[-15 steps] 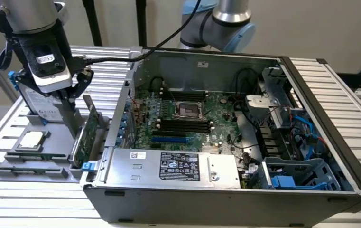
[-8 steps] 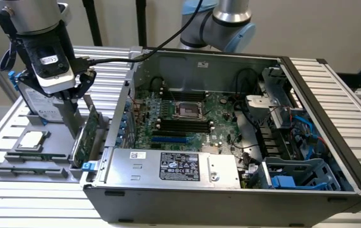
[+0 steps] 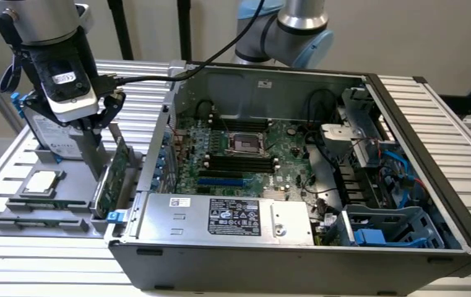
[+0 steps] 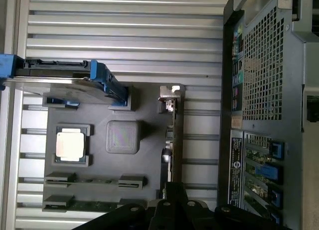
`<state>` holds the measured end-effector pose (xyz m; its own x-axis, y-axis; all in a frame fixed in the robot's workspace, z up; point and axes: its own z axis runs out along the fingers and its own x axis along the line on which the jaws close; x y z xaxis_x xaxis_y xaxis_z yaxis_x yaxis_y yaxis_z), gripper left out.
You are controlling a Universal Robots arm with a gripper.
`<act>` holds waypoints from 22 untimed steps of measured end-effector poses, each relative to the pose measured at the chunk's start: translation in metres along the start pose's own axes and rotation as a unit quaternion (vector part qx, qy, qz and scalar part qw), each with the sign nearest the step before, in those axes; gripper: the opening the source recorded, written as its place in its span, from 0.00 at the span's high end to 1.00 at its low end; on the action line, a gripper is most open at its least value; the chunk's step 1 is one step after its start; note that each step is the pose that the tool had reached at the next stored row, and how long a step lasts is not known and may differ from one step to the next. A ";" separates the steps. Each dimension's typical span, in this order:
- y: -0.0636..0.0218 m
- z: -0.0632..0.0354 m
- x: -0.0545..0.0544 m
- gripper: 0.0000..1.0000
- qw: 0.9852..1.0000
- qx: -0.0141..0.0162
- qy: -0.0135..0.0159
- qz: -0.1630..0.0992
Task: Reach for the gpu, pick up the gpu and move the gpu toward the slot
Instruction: 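Pick up the gpu and move the gpu toward the slot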
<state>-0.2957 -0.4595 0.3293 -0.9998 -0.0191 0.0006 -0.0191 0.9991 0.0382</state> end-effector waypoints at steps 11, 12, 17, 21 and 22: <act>0.0000 0.0004 0.000 0.58 1.000 0.000 0.000 0.000; 0.0000 0.0017 0.000 0.58 1.000 0.001 0.000 0.000; 0.0002 0.0108 0.006 0.58 1.000 0.001 -0.002 0.000; -0.0001 0.0181 0.008 0.58 1.000 0.001 -0.004 0.000; -0.0002 0.0199 0.008 0.58 1.000 0.002 -0.004 0.000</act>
<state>-0.3035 -0.4590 0.3094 -0.9998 -0.0191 -0.0080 -0.0193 0.9992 0.0350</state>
